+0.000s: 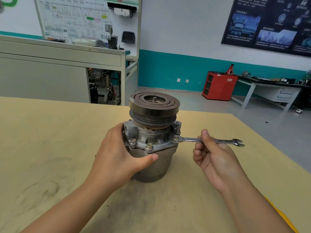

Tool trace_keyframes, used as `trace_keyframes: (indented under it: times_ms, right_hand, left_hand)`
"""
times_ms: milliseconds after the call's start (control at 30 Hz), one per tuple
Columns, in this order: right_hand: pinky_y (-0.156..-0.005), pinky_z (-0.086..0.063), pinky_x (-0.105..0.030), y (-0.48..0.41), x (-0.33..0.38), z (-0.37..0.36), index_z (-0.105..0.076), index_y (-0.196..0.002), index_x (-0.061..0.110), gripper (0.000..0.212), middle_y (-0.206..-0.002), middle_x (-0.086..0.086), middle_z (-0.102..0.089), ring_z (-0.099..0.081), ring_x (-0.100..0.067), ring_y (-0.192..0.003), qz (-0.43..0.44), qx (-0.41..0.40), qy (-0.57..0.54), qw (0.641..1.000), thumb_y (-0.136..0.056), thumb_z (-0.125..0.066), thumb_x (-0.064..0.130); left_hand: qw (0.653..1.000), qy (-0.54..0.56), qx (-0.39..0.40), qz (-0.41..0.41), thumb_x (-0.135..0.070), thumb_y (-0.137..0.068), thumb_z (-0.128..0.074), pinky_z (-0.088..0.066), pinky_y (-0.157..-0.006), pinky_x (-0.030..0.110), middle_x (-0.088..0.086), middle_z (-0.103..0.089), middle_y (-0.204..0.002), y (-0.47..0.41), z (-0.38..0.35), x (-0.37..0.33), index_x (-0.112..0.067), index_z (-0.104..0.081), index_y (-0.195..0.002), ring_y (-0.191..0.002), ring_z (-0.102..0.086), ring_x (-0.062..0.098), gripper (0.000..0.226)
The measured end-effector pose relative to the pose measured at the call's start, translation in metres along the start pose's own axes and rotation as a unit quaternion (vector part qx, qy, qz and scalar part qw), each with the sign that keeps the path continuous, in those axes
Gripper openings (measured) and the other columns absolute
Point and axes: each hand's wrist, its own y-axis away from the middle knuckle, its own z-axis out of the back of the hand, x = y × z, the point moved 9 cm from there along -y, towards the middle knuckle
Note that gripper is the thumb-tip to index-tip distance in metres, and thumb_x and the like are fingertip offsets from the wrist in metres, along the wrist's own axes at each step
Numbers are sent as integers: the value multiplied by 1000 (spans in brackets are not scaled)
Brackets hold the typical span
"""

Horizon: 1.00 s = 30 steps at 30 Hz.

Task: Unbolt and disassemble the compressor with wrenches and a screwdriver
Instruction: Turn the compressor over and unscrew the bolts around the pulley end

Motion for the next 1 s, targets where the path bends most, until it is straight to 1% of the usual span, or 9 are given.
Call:
trace_keyframes:
  times_ms: [100,233,333,433,533,600,800,867,1000]
  right_hand:
    - [-40,-40,-17,-12,2,-4,-55,-78,9,19,-48,3,-49,-45,-7,-41,9,-2,37,999,-85,-60,26]
    - [-38,-32,-17,-28,4,-16,-55,-82,9,23,-46,5,-41,-35,-6,-39,4,0,87,996,-98,-50,26]
    - [-37,-30,-17,-33,18,-17,-51,-79,10,25,-44,5,-40,-33,-7,-37,39,-17,43,998,-100,-46,23]
    - [-38,-32,-16,-27,31,4,-51,-76,11,26,-44,5,-43,-37,-7,-38,79,-89,-14,993,-100,-48,22]
    - [-39,-38,-15,-17,26,18,-53,-74,11,25,-45,5,-51,-47,-7,-38,85,-131,-13,988,-98,-52,20]
    - [-40,-41,-16,-12,20,19,-53,-75,10,23,-46,4,-55,-52,-8,-40,91,-135,0,987,-97,-53,18]
    - [-40,-43,-16,-4,11,10,-54,-77,11,18,-47,1,-60,-59,-10,-42,107,-134,14,985,-95,-55,15]
    - [-41,-44,-16,-1,10,9,-52,-78,12,18,-48,1,-61,-60,-11,-42,114,-141,14,983,-96,-54,14]
    - [-41,-45,-17,5,9,7,-51,-81,12,17,-47,1,-61,-60,-11,-43,136,-157,15,978,-97,-51,15]
  left_hand:
    - [1000,7,-6,-4,-65,-43,-76,-49,-93,40,-16,-56,-120,1,0,0,-38,-44,-123,-114,-54,6,91]
    - [1000,15,-8,-10,-65,-44,-75,-50,-92,38,-15,-57,-119,2,0,-1,-37,-45,-121,-112,-56,7,88]
    - [1000,17,-9,-13,-65,-44,-75,-49,-93,38,-15,-56,-120,2,-1,0,-36,-45,-122,-112,-55,8,88]
    - [1000,15,-13,-14,-64,-45,-76,-49,-94,38,-17,-54,-120,3,0,0,-37,-44,-124,-113,-53,7,89]
    - [1000,10,-17,-18,-62,-46,-77,-48,-94,35,-19,-51,-119,4,-1,-1,-40,-43,-121,-113,-52,6,86]
    - [1000,10,-19,-20,-62,-46,-77,-47,-94,34,-19,-50,-119,5,0,-1,-43,-40,-120,-113,-52,6,85]
    - [1000,4,-21,-23,-62,-46,-76,-47,-95,36,-17,-50,-121,5,-1,0,-40,-41,-124,-114,-51,7,88]
    - [999,6,-25,-24,-61,-47,-77,-46,-93,33,-19,-49,-120,5,0,-1,-42,-40,-123,-114,-50,6,87]
    - [999,9,-30,-26,-61,-48,-80,-40,-86,23,-29,-43,-115,6,0,-1,-51,-35,-115,-112,-47,2,81]
